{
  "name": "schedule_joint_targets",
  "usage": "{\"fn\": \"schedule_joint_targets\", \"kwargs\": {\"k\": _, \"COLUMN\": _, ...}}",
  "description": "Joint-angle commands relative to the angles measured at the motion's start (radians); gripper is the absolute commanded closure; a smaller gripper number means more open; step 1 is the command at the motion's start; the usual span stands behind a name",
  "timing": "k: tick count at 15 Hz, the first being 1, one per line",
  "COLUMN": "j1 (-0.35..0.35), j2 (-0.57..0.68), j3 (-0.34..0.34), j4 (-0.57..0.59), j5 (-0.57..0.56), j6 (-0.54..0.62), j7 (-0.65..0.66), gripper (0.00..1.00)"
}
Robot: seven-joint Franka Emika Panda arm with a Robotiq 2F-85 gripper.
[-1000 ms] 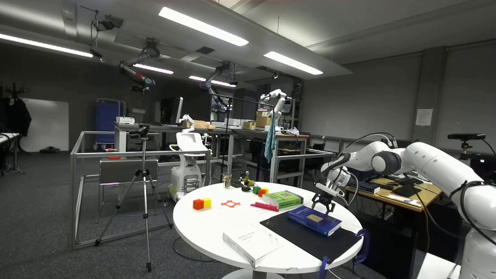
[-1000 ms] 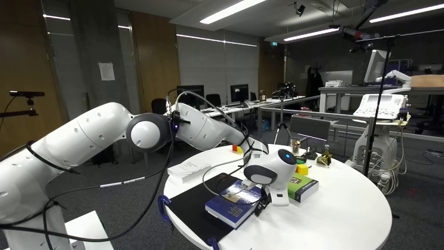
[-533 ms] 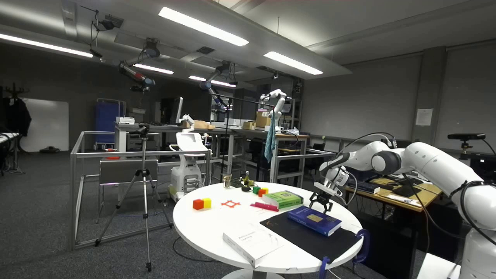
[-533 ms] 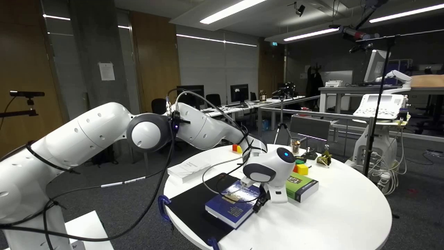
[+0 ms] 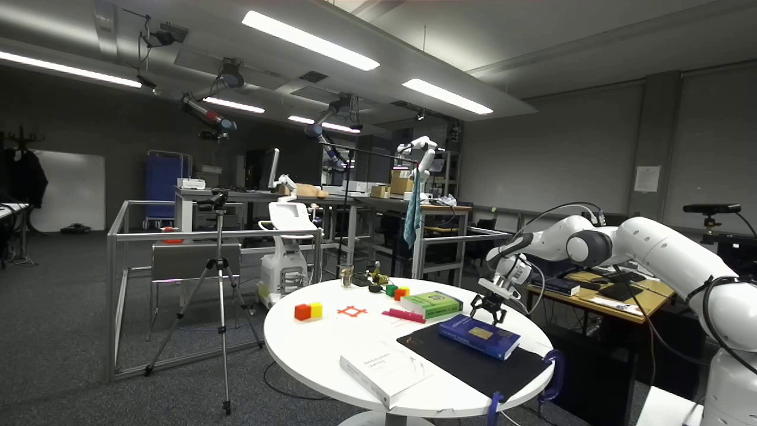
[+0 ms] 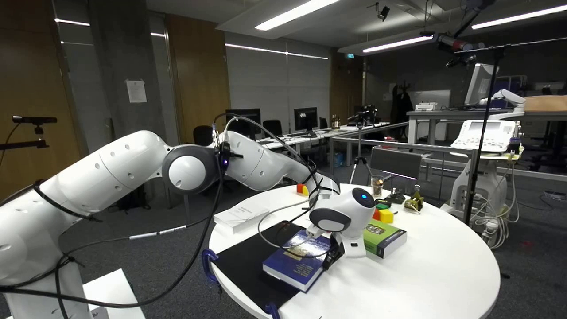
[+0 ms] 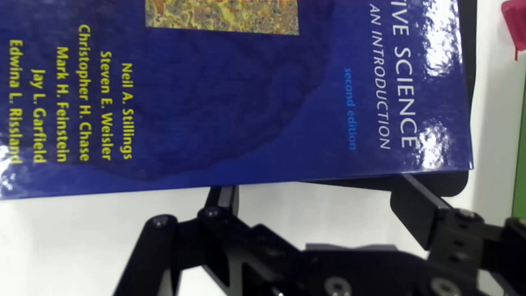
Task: Open the blue book
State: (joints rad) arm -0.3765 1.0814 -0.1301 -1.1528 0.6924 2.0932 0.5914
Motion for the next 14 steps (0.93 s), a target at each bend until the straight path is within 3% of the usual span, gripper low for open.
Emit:
{"fn": "schedule_joint_targets", "kwargs": {"k": 1, "j1": 0.001, "j2": -0.02, "j3": 0.008, "j4": -0.011, "j5": -0.009, "j6": -0.032, "j7": -0.025, "gripper": 0.0}}
{"fn": "schedule_joint_targets", "kwargs": {"k": 14, "j1": -0.019, "j2": -0.053, "j3": 0.034, "j4": -0.046, "j5": 0.019, "j6": -0.059, "j7": -0.125, "gripper": 0.0}}
